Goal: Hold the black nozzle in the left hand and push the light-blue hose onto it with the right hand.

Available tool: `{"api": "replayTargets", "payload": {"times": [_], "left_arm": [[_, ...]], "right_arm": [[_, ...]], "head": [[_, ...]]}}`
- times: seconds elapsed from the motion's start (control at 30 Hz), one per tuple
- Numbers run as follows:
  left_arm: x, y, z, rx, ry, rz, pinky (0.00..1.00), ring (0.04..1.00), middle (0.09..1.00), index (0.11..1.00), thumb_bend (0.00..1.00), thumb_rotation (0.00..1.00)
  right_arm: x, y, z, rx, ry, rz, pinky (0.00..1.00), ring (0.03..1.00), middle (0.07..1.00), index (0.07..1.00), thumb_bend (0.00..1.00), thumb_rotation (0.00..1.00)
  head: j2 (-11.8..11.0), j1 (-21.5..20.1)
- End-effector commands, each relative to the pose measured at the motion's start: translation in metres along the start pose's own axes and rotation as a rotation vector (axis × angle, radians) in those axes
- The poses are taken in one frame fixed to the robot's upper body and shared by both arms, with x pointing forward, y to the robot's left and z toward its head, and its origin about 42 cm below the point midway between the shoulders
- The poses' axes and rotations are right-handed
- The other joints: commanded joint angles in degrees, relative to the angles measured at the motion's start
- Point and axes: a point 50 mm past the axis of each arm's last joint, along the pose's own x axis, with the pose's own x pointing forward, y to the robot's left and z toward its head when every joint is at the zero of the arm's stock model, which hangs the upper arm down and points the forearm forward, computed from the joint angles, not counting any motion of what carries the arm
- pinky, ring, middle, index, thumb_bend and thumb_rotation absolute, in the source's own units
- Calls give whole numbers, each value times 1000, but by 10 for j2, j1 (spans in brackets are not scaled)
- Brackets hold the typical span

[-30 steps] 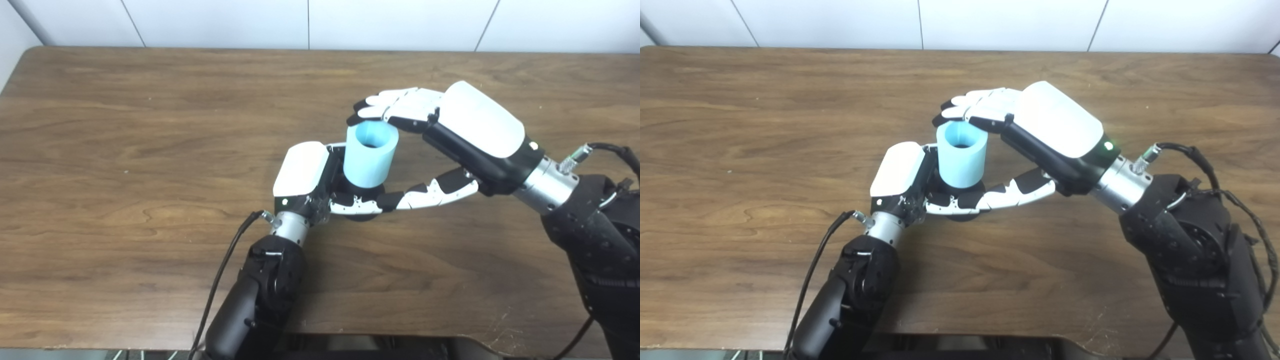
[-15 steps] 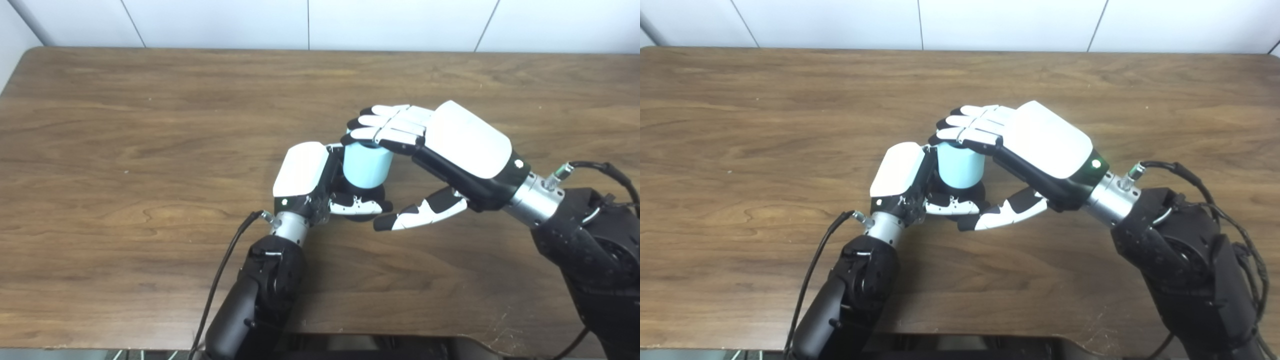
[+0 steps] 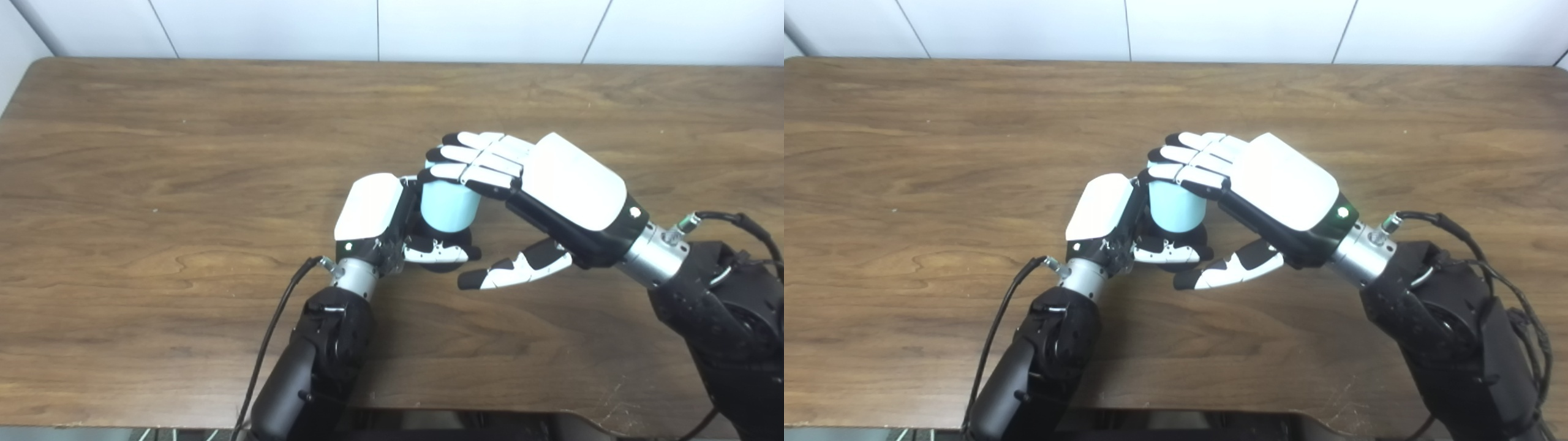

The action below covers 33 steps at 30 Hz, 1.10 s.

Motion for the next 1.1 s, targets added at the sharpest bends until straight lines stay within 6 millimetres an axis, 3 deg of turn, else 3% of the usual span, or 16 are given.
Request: {"api": "replayTargets", "payload": {"times": [0.0, 0.7, 1.07], "left_arm": [[-12, -24, -18, 1, 100, -157, 510, 555, 548, 468, 513, 0], [-13, -21, -17, -4, 99, -155, 520, 563, 547, 469, 513, 0], [-13, -22, -18, 1, 97, -152, 510, 551, 543, 476, 514, 0]], "right_arm": [[-9, 9, -7, -35, 23, 95, 860, 898, 875, 808, 506, 682], [-25, 40, -4, 45, 47, 184, 852, 875, 865, 818, 496, 691], [-25, 45, -4, 56, 52, 204, 853, 883, 868, 826, 499, 699]], "head": [[0, 1], [4, -1], [7, 0]]}}
